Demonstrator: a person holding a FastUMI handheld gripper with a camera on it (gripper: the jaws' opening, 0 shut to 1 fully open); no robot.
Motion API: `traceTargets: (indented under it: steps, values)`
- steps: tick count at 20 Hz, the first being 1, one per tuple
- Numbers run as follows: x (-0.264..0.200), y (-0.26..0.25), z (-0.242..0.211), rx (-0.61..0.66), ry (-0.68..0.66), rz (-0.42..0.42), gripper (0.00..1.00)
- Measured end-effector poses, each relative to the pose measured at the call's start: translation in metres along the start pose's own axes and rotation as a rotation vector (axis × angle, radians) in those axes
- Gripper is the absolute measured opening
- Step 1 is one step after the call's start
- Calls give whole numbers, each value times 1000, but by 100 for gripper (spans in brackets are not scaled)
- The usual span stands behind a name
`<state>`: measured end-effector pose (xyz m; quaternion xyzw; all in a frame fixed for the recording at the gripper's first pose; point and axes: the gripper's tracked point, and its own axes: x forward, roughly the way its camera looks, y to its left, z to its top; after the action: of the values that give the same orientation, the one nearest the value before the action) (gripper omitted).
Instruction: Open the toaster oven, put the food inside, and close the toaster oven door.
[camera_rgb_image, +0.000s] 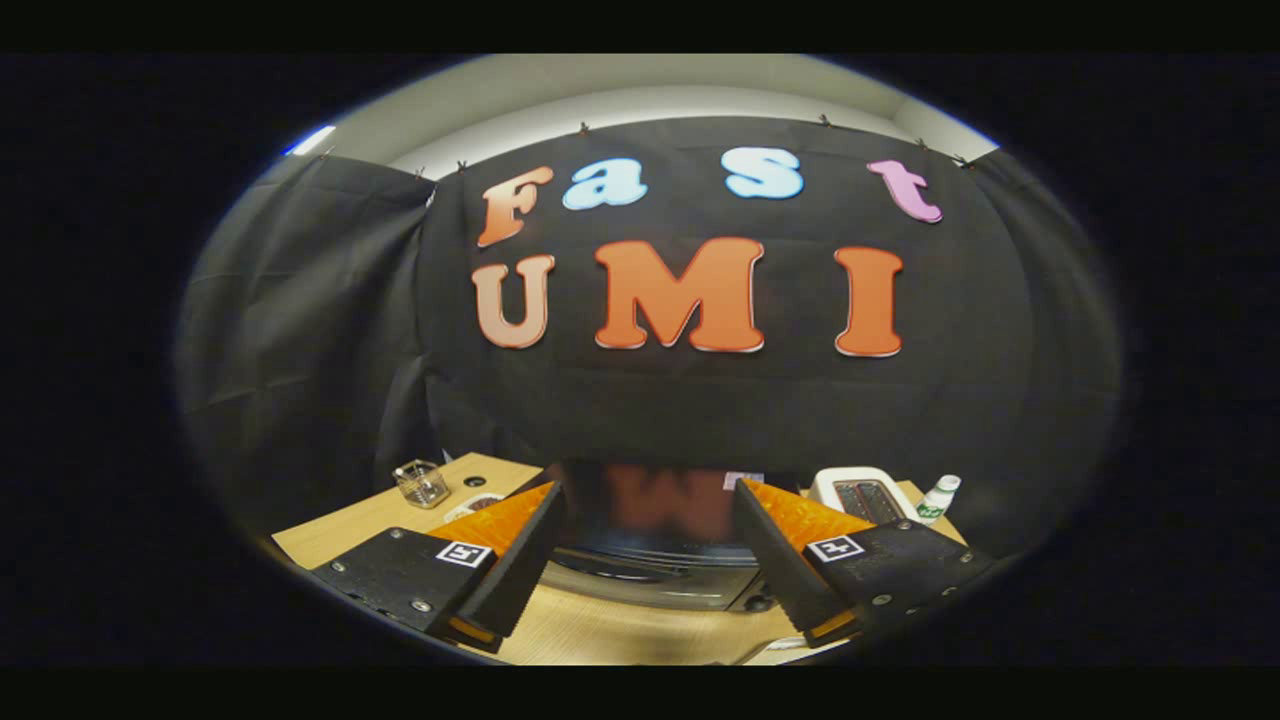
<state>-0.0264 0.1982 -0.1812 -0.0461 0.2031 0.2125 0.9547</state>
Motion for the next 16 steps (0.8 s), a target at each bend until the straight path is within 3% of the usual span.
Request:
traceTargets:
  steps: [4,9,16]
  values:
    - [32,17,-43,-22,80,-13,99]
    - [57,20,-77,-46,114,-88,98]
    - [42,31,-98,57,80,-72,93]
